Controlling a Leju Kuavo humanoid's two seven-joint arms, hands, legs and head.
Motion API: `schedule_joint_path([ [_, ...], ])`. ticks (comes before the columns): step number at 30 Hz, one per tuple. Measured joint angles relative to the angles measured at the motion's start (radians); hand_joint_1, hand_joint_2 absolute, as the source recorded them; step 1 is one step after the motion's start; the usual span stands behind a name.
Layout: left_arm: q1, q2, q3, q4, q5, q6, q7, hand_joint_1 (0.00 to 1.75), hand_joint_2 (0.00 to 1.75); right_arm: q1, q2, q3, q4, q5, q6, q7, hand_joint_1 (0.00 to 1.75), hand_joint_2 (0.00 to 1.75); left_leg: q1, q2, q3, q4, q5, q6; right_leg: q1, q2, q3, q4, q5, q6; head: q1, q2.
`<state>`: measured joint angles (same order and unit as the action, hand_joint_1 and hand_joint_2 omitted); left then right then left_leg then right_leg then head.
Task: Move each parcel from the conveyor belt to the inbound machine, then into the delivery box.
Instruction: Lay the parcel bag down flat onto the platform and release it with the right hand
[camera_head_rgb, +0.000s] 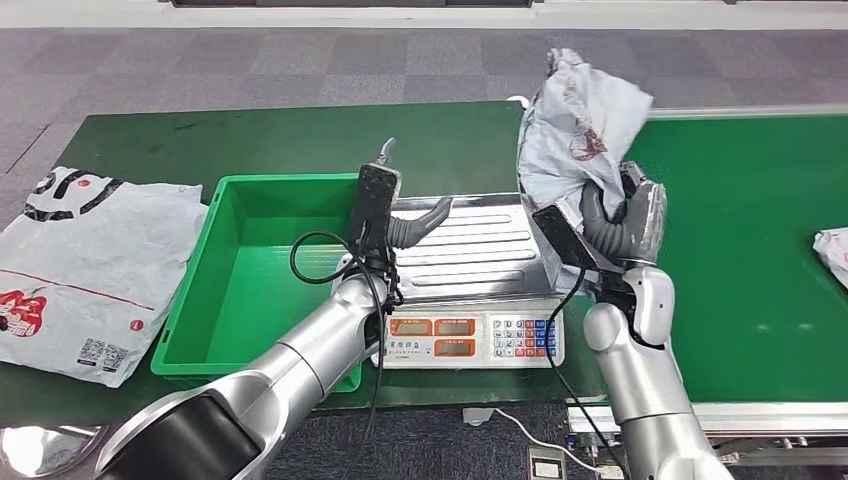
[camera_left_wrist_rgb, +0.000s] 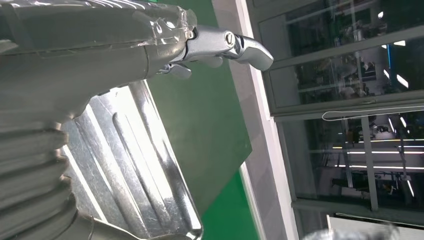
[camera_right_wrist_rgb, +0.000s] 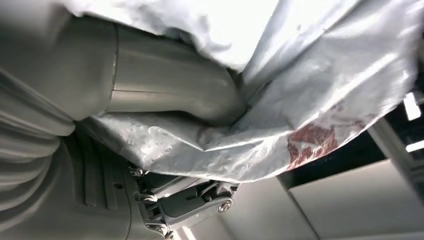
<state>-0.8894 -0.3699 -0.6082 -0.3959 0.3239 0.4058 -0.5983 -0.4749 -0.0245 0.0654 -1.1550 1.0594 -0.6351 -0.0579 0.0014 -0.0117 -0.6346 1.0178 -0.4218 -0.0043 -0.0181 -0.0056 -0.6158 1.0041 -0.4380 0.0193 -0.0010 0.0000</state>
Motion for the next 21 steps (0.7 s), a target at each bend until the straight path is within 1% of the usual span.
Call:
schedule_joint_path([
  [6, -0.001, 0.0, -0.008, 0.001, 0.0, 0.0, -0.002, 0.0, 1.75, -0.008, 0.0, 0.027, 0.028, -0.01, 0.001, 0.007, 1.75, 1.75, 0.0, -0.001, 0.0, 0.0, 0.0, 0.0, 0.0, 0.0, 0.0, 0.0, 0.0, 0.0, 0.0, 0.0],
  [9, -0.001, 0.0, -0.008, 0.002, 0.001, 0.0, -0.002, 0.0, 1.75, -0.017, 0.003, 0.034, 0.041, -0.009, 0.026, 0.01, 1.75, 1.75, 0.0, -0.001, -0.001, 0.0, 0.0, 0.0, 0.0, 0.0, 0.0, 0.0, 0.0, 0.0, 0.0, 0.0],
  [12, -0.002, 0.0, -0.009, 0.002, 0.007, 0.001, -0.003, 0.0, 1.75, -0.052, 0.019, 0.063, 0.091, -0.006, 0.084, 0.025, 1.75, 1.75, 0.0, 0.001, 0.0, 0.0, 0.0, 0.0, 0.0, 0.001, 0.0, 0.0, 0.0, 0.0, 0.0, 0.0],
  [16, -0.005, -0.001, -0.014, 0.002, 0.009, 0.014, -0.013, 0.0, 1.75, -0.112, 0.063, 0.119, 0.205, -0.021, 0.182, 0.043, 1.75, 1.75, 0.001, 0.002, 0.0, 0.0, 0.0, -0.001, 0.001, 0.002, 0.0, 0.0, 0.0, 0.0, 0.0, 0.0],
  [21, -0.006, 0.0, -0.016, 0.002, -0.027, 0.014, -0.03, 0.0, 1.75, -0.15, 0.115, 0.179, 0.313, -0.075, 0.382, 0.062, 1.75, 1.75, 0.001, 0.001, 0.0, 0.0, 0.001, -0.001, 0.001, 0.002, 0.0, 0.0, 0.0, 0.0, 0.0, 0.0],
])
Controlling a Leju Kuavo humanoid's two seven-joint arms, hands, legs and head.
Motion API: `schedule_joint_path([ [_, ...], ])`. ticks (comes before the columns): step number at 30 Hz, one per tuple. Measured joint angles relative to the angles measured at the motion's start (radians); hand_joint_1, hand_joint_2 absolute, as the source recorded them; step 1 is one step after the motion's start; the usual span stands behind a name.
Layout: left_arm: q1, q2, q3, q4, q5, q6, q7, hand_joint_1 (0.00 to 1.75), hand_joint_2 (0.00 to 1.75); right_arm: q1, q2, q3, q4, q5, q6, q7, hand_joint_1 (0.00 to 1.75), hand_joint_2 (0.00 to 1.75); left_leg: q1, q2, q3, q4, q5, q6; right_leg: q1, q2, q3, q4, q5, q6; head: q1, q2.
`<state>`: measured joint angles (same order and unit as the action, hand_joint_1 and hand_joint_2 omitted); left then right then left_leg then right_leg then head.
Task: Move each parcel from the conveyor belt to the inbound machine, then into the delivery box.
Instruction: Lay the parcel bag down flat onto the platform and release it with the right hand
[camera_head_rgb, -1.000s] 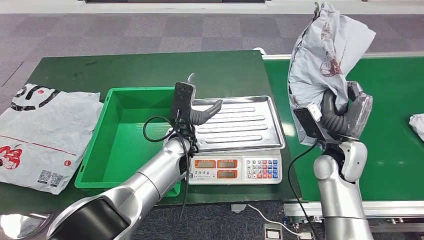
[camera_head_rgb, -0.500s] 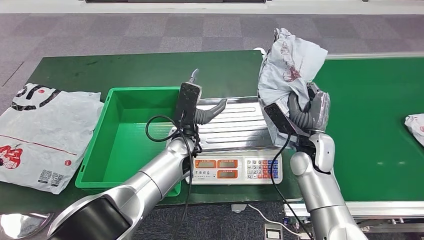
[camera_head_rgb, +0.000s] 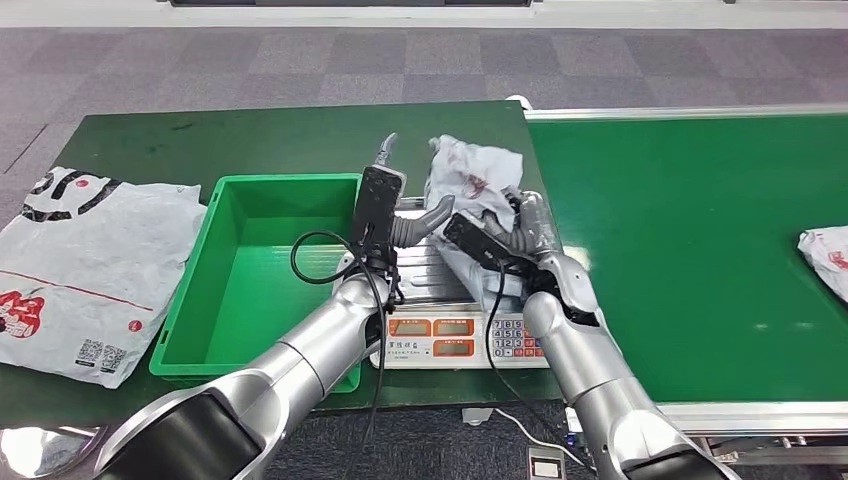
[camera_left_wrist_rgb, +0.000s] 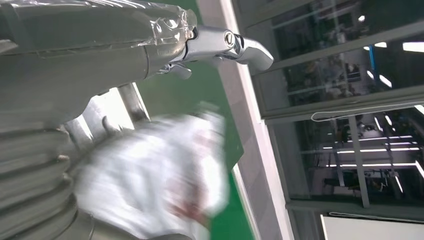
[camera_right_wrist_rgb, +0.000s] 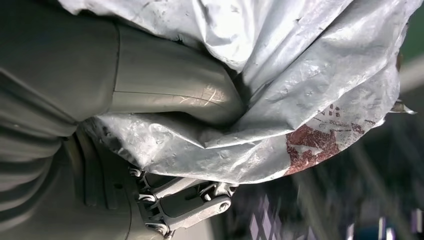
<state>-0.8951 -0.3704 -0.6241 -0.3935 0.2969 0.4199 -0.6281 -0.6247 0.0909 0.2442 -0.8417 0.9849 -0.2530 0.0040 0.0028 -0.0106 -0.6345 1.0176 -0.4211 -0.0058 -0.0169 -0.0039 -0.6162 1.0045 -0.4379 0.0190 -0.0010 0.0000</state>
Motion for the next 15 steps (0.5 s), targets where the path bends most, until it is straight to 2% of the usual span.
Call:
schedule_joint_path([
  [5, 0.0, 0.001, 0.001, 0.0, -0.039, -0.003, -0.001, 0.0, 1.75, -0.017, 0.018, 0.026, 0.081, -0.057, 0.108, -0.031, 1.75, 1.75, 0.0, -0.002, -0.001, 0.0, 0.0, 0.0, 0.0, -0.001, 0.0, 0.0, 0.0, 0.0, 0.0, 0.0],
  [6, 0.0, 0.002, 0.002, 0.0, -0.045, -0.003, -0.003, 0.0, 1.75, -0.023, 0.02, 0.032, 0.096, -0.067, 0.139, -0.041, 1.51, 1.75, 0.0, -0.001, -0.001, 0.0, 0.0, 0.0, -0.001, -0.001, 0.0, 0.0, 0.0, 0.0, 0.0, 0.0],
  [9, 0.0, 0.003, 0.013, 0.0, -0.066, -0.004, -0.01, 0.0, 1.75, -0.044, 0.022, 0.053, 0.142, -0.097, 0.211, -0.073, 0.2, 1.75, 0.0, -0.001, -0.001, 0.0, 0.0, 0.0, -0.001, -0.001, 0.0, -0.001, 0.0, 0.0, 0.0, 0.0],
  [10, 0.0, 0.004, 0.019, 0.0, -0.072, -0.004, -0.012, 0.0, 1.75, -0.051, 0.022, 0.059, 0.155, -0.103, 0.216, -0.078, 0.0, 1.75, 0.0, -0.001, -0.001, 0.0, 0.0, 0.0, -0.001, -0.001, 0.0, -0.001, 0.0, 0.0, 0.0, 0.0],
  [15, 0.0, 0.005, 0.049, 0.0, -0.105, -0.004, -0.021, 0.0, 1.75, -0.081, 0.032, 0.089, 0.203, -0.115, 0.198, -0.074, 0.0, 1.75, 0.0, -0.001, 0.0, 0.0, 0.0, 0.0, 0.0, -0.001, 0.0, 0.0, 0.0, 0.0, 0.0, 0.0],
])
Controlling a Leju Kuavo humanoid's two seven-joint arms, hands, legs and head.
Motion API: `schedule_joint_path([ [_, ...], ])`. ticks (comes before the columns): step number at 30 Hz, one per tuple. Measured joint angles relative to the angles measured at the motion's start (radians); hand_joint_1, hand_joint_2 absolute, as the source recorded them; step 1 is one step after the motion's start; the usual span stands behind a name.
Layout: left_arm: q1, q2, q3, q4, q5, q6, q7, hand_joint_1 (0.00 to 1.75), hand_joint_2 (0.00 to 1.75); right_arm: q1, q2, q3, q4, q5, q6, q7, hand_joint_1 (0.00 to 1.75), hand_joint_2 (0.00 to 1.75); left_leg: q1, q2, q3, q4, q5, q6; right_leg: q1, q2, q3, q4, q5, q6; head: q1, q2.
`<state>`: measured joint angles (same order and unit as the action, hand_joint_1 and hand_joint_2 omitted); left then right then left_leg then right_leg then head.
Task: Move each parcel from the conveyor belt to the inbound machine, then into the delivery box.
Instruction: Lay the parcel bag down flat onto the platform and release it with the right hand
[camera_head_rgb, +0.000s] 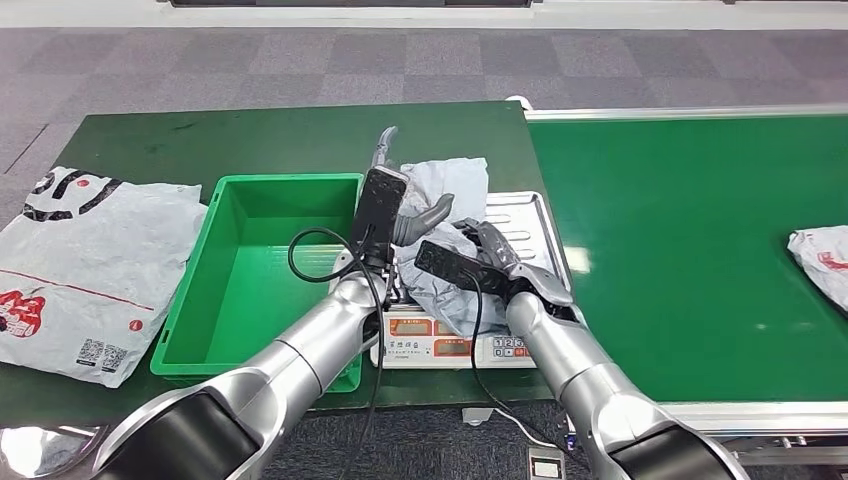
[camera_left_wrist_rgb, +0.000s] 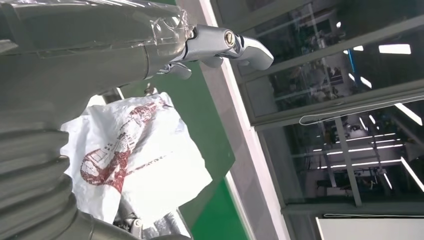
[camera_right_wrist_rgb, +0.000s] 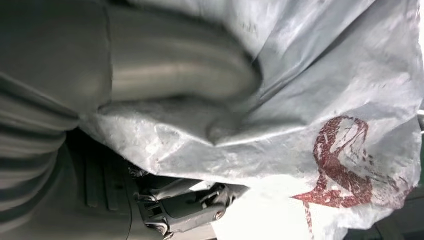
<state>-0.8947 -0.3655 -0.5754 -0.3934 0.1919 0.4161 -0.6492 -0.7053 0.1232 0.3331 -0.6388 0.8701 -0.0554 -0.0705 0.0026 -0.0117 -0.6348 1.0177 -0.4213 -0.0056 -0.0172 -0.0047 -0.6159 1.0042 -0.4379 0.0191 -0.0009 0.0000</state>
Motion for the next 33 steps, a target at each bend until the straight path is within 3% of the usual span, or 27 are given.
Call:
schedule_joint_path([
  [10, 0.002, 0.003, 0.075, -0.001, -0.082, 0.0, -0.022, 0.0, 1.75, -0.01, 0.005, 0.007, -0.042, -0.032, -0.143, -0.031, 0.0, 1.75, 0.0, 0.0, 0.0, 0.0, 0.0, 0.0, 0.0, 0.001, 0.0, 0.0, 0.0, 0.0, 0.0, 0.0],
  [22, 0.005, 0.006, 0.105, -0.001, -0.095, 0.0, -0.024, 0.0, 1.75, -0.004, 0.002, 0.006, -0.105, -0.057, -0.168, -0.057, 0.0, 1.75, 0.0, 0.0, 0.0, 0.0, 0.0, 0.0, 0.0, 0.001, 0.0, 0.0, 0.0, 0.0, 0.0, 0.0],
  [30, 0.015, 0.006, 0.105, -0.008, -0.115, 0.005, -0.022, 0.0, 1.75, 0.046, -0.02, -0.072, -0.265, -0.323, -0.268, -0.258, 0.0, 1.75, 0.0, 0.0, 0.0, 0.0, 0.0, 0.0, 0.0, 0.0, -0.001, 0.0, 0.0, 0.0, 0.0, 0.0],
  [33, 0.016, 0.005, 0.077, -0.014, -0.135, 0.025, 0.001, 0.0, 1.75, 0.071, -0.03, -0.112, -0.317, -0.403, -0.329, -0.276, 0.0, 1.75, 0.0, 0.0, 0.0, 0.0, 0.0, 0.0, 0.0, 0.0, -0.001, -0.001, 0.0, 0.0, 0.0, 0.0],
])
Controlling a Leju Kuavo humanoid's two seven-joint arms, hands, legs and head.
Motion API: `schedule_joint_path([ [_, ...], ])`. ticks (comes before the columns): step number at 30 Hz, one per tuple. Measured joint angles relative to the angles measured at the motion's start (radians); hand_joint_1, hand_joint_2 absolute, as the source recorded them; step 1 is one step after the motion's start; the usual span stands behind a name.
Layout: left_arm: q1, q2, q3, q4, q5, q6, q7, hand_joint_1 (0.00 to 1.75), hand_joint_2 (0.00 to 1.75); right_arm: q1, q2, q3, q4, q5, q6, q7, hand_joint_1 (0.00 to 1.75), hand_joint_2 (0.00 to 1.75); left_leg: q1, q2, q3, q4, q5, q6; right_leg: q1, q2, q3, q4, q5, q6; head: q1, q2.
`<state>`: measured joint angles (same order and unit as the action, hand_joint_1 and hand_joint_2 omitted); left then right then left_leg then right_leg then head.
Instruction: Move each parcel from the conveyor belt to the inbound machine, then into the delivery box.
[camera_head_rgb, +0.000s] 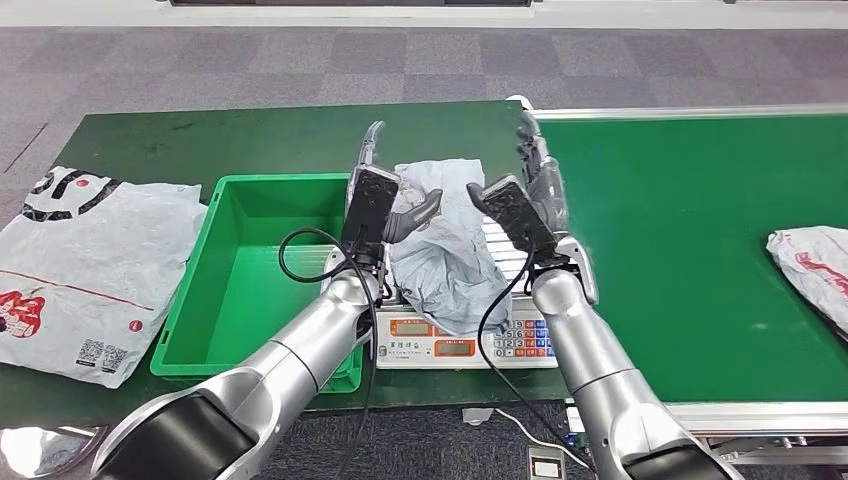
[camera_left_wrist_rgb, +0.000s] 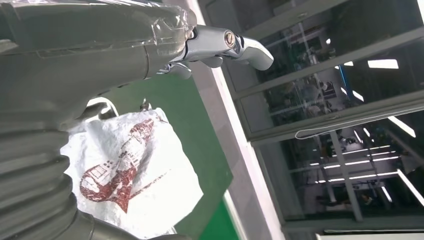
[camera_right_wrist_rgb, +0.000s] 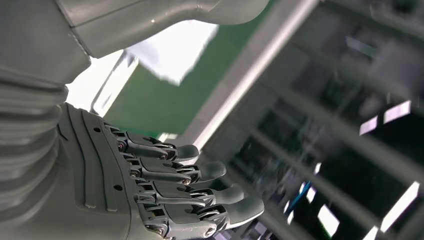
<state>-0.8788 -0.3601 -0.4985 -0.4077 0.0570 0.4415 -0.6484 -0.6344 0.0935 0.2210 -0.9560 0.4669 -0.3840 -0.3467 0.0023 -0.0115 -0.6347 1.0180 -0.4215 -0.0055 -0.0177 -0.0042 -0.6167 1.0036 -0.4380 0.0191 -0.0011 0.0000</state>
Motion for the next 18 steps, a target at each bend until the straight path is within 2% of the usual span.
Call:
schedule_joint_path([
  [5, -0.002, -0.002, -0.148, -0.004, -0.103, 0.04, 0.107, 0.0, 1.75, 0.0, -0.042, -0.066, -0.006, -0.011, -0.132, 0.042, 0.0, 1.75, 0.0, 0.0, 0.0, 0.0, 0.0, 0.0, 0.0, 0.0, 0.0, 0.0, 0.0, 0.0, 0.0, 0.0],
  [8, -0.004, -0.004, -0.272, -0.009, -0.175, 0.051, 0.201, 0.0, 1.75, -0.015, -0.078, -0.119, 0.039, -0.018, -0.192, 0.02, 0.0, 1.75, -0.001, -0.001, 0.0, 0.0, 0.0, 0.0, -0.001, -0.001, 0.001, 0.0, 0.0, 0.001, 0.0, 0.0],
  [14, -0.012, -0.007, -0.496, -0.023, -0.288, 0.046, 0.332, 0.0, 1.75, -0.015, -0.13, -0.223, 0.092, -0.047, -0.209, -0.012, 0.0, 1.75, -0.001, 0.0, 0.0, 0.0, -0.001, 0.001, -0.001, 0.0, 0.0, 0.0, 0.0, 0.001, 0.0, 0.0],
  [18, -0.02, -0.008, -0.628, -0.05, -0.384, -0.037, 0.43, 0.0, 1.75, 0.005, -0.155, -0.267, 0.086, -0.065, -0.179, -0.005, 0.0, 1.75, -0.001, -0.001, 0.0, 0.0, -0.001, 0.001, -0.001, -0.001, 0.0, 0.0, 0.0, 0.001, 0.0, 0.0],
])
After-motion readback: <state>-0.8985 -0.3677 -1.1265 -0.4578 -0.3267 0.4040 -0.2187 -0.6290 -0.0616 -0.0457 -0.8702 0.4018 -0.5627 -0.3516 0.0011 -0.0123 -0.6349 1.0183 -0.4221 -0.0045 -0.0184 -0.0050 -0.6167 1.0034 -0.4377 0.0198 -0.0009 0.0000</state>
